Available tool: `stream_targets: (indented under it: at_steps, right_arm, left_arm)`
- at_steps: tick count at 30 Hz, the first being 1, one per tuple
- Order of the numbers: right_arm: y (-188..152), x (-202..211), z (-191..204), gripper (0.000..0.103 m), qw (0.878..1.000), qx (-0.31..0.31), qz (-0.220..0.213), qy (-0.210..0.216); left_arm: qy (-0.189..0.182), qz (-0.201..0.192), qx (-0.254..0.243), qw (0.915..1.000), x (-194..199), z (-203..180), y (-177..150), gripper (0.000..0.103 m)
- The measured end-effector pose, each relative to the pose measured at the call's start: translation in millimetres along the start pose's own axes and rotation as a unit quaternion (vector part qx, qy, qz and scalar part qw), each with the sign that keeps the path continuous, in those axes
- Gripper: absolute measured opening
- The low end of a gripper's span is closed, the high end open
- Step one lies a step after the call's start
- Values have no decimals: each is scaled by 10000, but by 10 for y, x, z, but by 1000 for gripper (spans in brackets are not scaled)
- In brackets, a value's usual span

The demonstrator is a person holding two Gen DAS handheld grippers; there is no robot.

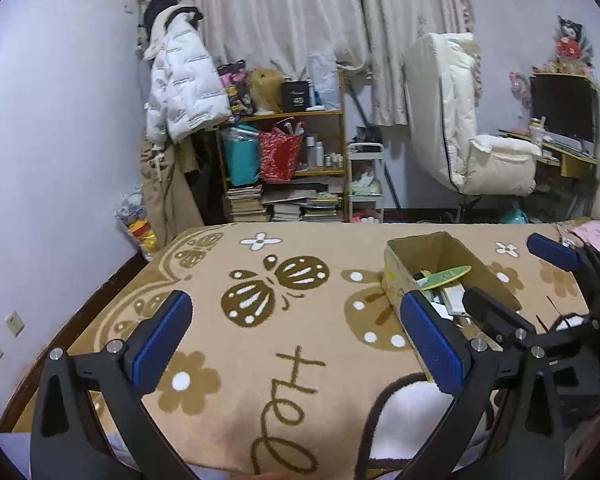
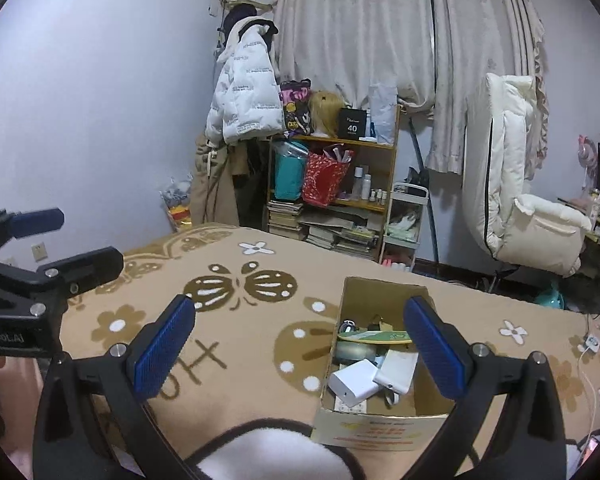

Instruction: Organize rigid objects

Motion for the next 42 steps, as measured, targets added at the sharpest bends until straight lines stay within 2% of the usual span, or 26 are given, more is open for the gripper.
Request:
stream_targets:
  at_steps: [3,6,9,14,21,23,26,29,31,34,42]
  right_arm:
    - [-20,-23,13,103,10000,7,72,-8]
    - [-17,-20,13,103,10000,-30,40,29]
    - [-17,-26,2,103,10000,-58,43,40]
    - [0,-14,-14,103,9997,-185,99,84]
    - [22,-14,-23,103,9996,-227,100,111]
    - [19,-15,-24,103,9996,-230,104,104]
    - [19,-15,-22,103,9996,-240,103,122]
    - [21,-14,-20,103,9996,-243,105,113]
    - [21,-15,-17,103,9996,-233,99,113]
    - [18,-15,-4,103,9995,-245,114,146]
    - [15,-3,50,103,9994,-251,107,194]
  left_arm:
    - [-325,150,48,9993,-25,-40,-33,103]
    - [-424,134,34,9990,-16,-70,-39,103]
    - [-629,158,217,9977,-11,-58,-40,103]
    - [-760,181,400,9961,0,14,-60,103]
    - [-158,58,531,9984,26,245,-71,103]
    - [255,-56,525,9983,54,347,-86,103]
    - [302,-156,589,9977,90,416,-76,103]
    - [508,-326,452,9972,164,458,-19,103]
    - [463,-332,309,9979,189,454,14,103]
    - [615,-279,439,9968,197,532,-2,103]
    - [166,-366,646,9971,252,565,-7,103]
Point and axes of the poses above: each gripper's, at about its wrist camera, not at the fingertips, and x roughly against the way its jaws point, z to its left, y to its top, the point moved 7 cm from there along -x, roughly the way its jaws point, and after that the axes turned 12 degrees about -y, right-handed, at the moved point
